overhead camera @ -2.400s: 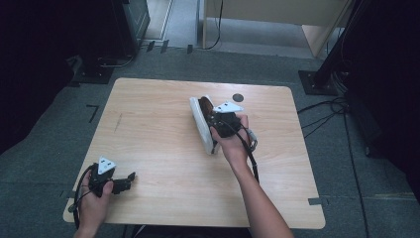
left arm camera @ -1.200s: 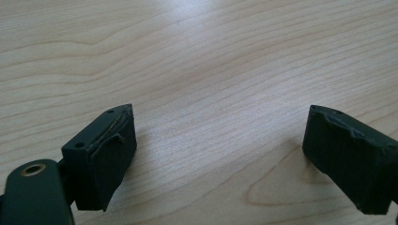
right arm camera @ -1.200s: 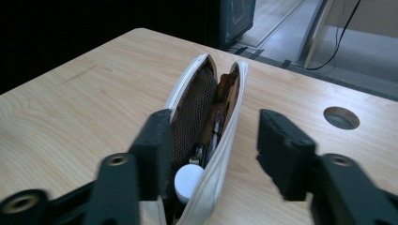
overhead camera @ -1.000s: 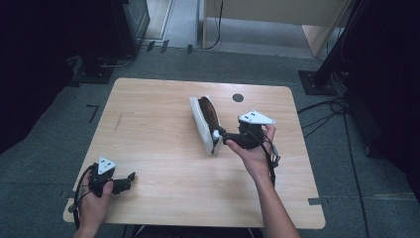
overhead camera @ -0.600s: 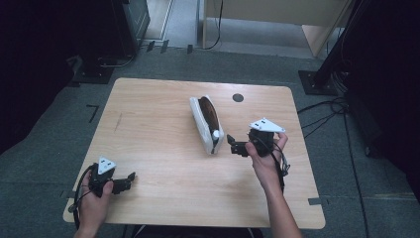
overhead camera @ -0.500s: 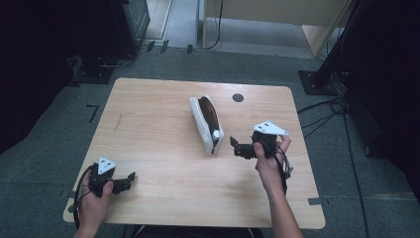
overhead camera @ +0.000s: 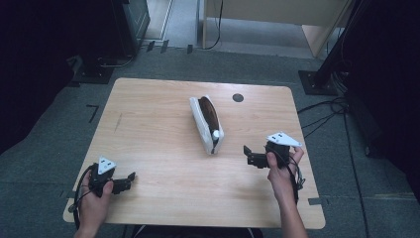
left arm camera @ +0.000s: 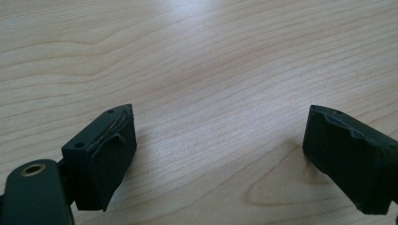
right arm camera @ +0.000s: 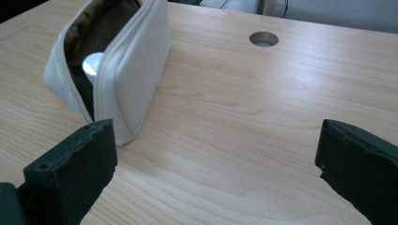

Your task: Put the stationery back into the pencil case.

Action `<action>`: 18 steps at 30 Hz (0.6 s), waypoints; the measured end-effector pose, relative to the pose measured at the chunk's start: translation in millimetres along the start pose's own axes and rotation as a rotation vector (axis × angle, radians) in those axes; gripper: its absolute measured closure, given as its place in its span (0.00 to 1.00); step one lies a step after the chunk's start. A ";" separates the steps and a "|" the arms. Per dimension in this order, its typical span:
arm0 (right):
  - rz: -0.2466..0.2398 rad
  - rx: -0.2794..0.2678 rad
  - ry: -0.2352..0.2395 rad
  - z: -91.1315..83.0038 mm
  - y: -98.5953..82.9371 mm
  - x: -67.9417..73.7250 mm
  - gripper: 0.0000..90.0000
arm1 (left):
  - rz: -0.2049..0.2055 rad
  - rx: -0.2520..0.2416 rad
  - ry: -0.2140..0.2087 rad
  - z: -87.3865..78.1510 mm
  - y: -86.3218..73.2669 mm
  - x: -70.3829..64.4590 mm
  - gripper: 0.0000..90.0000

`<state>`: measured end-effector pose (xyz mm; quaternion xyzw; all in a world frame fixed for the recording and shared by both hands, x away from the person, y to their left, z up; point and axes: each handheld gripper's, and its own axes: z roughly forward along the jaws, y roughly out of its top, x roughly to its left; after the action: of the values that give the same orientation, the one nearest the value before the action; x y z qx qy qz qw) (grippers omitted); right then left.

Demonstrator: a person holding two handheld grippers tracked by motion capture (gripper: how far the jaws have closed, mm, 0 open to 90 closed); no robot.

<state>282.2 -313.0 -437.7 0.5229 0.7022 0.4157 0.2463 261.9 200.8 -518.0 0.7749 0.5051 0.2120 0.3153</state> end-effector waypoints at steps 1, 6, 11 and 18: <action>0.004 0.004 -0.004 -1.2 -3.3 -2.8 0.00 | 0.000 0.000 0.000 0.0 0.0 0.0 0.12; 0.023 0.011 -0.016 -4.7 -16.6 -13.4 0.00 | 0.000 0.000 0.000 0.0 0.0 0.0 0.12; 0.032 0.019 -0.023 -5.8 -28.0 -20.3 0.00 | 0.001 0.000 0.001 0.0 0.0 0.0 0.12; 0.049 0.036 -0.040 -10.5 -43.6 -32.3 0.00 | 0.000 0.000 0.000 0.0 0.0 0.0 0.12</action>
<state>261.6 -351.4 -471.6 0.5525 0.6915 0.3983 0.2406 261.9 200.8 -518.0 0.7750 0.5050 0.2121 0.3153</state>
